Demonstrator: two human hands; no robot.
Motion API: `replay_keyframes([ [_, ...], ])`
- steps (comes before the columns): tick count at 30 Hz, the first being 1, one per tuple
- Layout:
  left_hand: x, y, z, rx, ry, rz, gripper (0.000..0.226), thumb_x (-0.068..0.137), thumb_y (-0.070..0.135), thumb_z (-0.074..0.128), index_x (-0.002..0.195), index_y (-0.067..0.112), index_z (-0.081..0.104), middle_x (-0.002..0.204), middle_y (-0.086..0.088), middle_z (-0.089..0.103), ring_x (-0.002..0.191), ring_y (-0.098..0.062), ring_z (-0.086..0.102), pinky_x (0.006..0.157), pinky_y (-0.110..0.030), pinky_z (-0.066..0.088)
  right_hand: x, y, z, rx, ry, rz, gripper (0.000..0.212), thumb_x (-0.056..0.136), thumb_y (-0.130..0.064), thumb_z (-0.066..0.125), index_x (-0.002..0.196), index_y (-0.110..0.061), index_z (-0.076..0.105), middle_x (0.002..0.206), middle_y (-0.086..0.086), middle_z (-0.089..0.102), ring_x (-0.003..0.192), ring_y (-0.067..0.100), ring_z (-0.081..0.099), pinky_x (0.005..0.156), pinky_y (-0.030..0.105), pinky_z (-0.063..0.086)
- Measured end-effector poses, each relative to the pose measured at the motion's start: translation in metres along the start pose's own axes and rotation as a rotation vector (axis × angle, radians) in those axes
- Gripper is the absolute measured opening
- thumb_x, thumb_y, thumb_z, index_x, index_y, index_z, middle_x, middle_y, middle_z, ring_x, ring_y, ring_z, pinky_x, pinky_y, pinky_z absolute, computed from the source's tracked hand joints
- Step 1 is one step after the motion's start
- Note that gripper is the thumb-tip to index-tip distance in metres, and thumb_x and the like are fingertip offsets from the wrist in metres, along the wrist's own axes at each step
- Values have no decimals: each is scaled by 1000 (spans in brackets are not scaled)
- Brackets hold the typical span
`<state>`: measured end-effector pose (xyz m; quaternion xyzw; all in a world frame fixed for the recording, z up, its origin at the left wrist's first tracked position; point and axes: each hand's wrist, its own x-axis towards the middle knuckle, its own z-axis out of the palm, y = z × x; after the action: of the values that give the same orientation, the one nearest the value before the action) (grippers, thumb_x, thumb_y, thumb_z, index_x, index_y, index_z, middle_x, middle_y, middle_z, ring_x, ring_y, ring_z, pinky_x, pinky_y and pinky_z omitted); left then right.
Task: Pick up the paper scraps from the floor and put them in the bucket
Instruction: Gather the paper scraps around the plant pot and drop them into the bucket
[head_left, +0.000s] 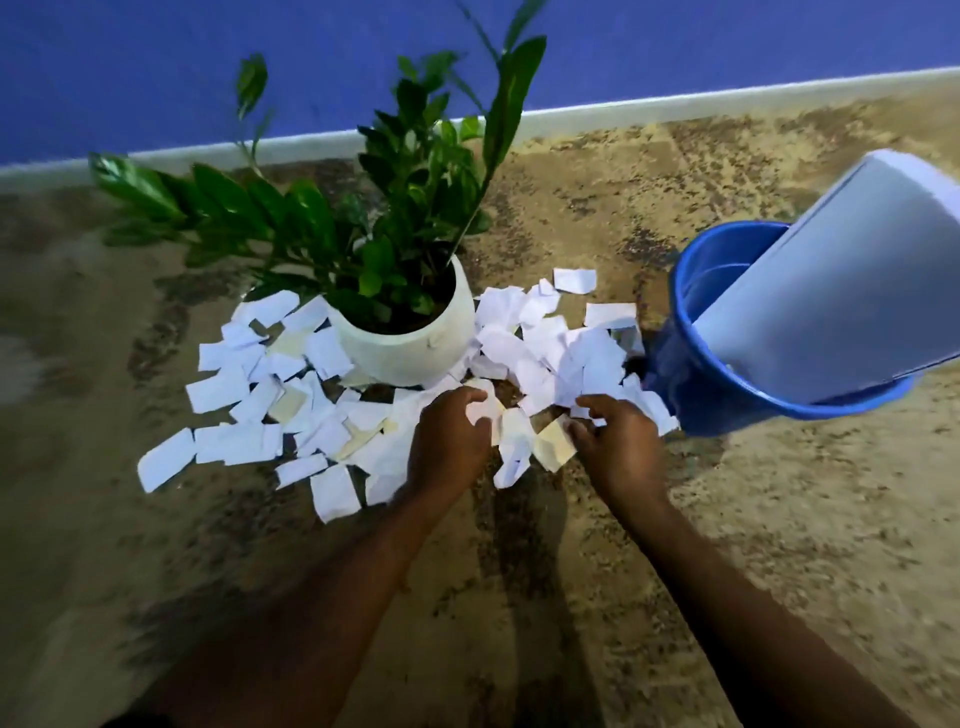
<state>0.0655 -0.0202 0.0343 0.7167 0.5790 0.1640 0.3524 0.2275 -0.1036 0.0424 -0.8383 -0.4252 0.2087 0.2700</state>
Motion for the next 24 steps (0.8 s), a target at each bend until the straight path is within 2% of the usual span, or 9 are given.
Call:
replay_keyframes([
  [2, -3, -26, 3, 123, -27, -21, 35, 86, 22, 66, 120, 21, 59, 127, -2, 61, 117, -20, 56, 97, -36, 48, -6, 15, 19, -137, -76, 31, 38, 84, -28, 68, 120, -16, 65, 114, 13, 67, 98, 29, 63, 85, 31, 47],
  [6, -1, -61, 10, 349, -109, 80, 54, 86, 30, 66, 134, 23, 44, 140, -2, 49, 127, -21, 46, 99, -37, 45, -8, 34, 42, -119, -127, 112, 54, 81, -29, 70, 131, -17, 53, 121, 16, 59, 103, 29, 57, 85, 32, 46],
  [11, 12, -70, 23, 569, -224, 199, 70, 87, 39, 62, 145, 23, 27, 153, -7, 29, 136, -26, 34, 102, -40, 40, 1, 37, 57, -159, -129, 161, 58, 80, -31, 71, 131, -13, 48, 121, 20, 57, 105, 35, 57, 85, 40, 49],
  [17, 24, -69, 28, 680, -201, 241, 74, 89, 39, 59, 147, 22, 17, 155, -14, 18, 132, -33, 37, 96, -42, 45, 15, 32, 68, -172, -97, 169, 57, 81, -24, 68, 132, -12, 45, 122, 23, 53, 108, 39, 54, 88, 45, 49],
  [20, 29, -68, 28, 677, -205, 221, 74, 89, 40, 59, 147, 22, 18, 153, -13, 23, 130, -32, 37, 94, -41, 46, 20, 31, 70, -197, -119, 177, 59, 79, -23, 68, 132, -15, 43, 123, 21, 49, 106, 39, 55, 85, 49, 51],
  [24, 33, -70, 25, 697, -237, 263, 58, 90, 40, 56, 140, 21, 34, 140, -8, 43, 123, -29, 43, 89, -39, 46, 22, 30, 72, -206, -137, 196, 58, 77, -23, 69, 129, -18, 43, 123, 19, 46, 101, 39, 58, 83, 47, 52],
])
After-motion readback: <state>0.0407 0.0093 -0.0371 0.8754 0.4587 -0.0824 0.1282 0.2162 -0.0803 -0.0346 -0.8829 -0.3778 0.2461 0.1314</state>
